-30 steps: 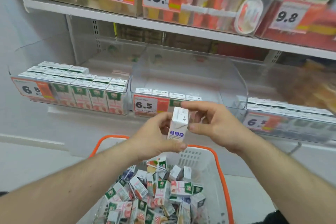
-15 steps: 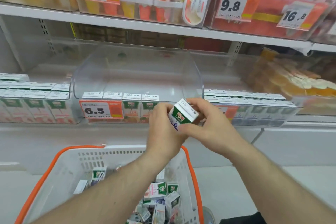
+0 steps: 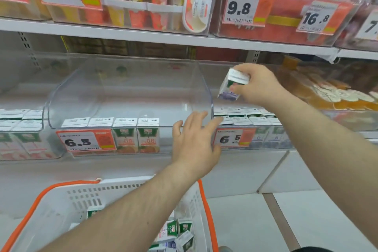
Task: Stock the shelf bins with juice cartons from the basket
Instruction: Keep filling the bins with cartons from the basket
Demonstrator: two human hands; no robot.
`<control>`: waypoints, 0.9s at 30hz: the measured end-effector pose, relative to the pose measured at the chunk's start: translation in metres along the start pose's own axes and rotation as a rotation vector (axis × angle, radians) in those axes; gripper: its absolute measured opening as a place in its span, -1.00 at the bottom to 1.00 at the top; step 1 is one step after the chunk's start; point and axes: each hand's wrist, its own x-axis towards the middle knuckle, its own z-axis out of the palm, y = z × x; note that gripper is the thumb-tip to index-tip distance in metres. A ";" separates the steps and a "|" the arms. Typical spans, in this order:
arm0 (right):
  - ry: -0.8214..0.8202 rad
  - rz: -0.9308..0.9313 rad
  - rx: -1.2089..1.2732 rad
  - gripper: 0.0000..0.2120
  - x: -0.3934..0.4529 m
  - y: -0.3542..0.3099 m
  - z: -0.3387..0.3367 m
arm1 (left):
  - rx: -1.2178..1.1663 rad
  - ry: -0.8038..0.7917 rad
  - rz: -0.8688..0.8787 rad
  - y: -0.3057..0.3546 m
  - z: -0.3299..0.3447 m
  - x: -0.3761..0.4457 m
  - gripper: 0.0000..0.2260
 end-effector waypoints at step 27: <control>-0.468 0.106 -0.257 -0.80 0.037 0.003 0.055 | -0.148 -0.105 0.056 -0.011 -0.007 -0.006 -0.39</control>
